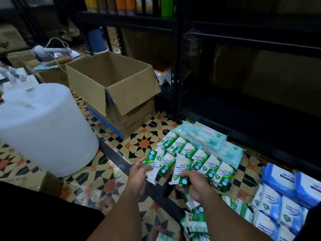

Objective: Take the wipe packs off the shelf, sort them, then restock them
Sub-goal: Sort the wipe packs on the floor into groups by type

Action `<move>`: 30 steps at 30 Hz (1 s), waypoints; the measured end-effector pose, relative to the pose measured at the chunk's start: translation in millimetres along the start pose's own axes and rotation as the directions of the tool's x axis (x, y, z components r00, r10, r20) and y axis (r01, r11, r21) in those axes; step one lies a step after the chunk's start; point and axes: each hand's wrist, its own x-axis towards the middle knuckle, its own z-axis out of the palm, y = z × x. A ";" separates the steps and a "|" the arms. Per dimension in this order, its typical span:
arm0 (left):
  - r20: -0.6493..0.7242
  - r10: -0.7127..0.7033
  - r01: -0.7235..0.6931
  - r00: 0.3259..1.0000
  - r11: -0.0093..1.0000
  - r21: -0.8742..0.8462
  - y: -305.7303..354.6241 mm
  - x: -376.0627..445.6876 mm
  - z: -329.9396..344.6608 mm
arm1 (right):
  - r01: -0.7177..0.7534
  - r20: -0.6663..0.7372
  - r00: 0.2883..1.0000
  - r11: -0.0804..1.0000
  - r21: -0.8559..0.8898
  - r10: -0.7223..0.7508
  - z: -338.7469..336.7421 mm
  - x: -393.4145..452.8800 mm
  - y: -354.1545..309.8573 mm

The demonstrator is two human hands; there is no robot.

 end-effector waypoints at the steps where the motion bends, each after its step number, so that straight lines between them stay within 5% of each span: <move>1: 0.017 0.016 -0.016 1.000 1.000 0.013 -2.2 2.0 -1.2 | 0.004 0.000 1.000 1.000 0.027 -0.004 3.8 -5.8 -3.7; 11: -0.326 0.172 -0.164 0.930 0.985 0.053 11.3 8.6 9.5 | -0.017 -0.060 0.998 0.995 0.101 0.023 28.9 5.1 3.0; 15: -0.130 0.247 -0.186 0.960 0.913 0.364 8.7 43.9 11.7 | -0.017 -0.084 0.996 0.999 -0.047 0.013 43.1 21.3 9.7; 19: 0.052 0.158 -0.149 0.986 0.703 0.696 20.4 83.6 22.6 | -0.025 -0.153 0.988 0.993 -0.114 0.008 50.4 42.6 13.8; 25: 0.082 0.029 -0.084 0.996 0.592 0.801 16.1 149.6 36.3 | -0.052 -0.144 0.989 0.987 -0.153 0.030 65.6 82.2 23.4; 30: 0.141 0.127 -0.190 0.982 0.595 0.781 1.3 163.5 41.2 | 0.008 -0.183 0.982 0.972 -0.236 -0.052 74.2 105.3 17.3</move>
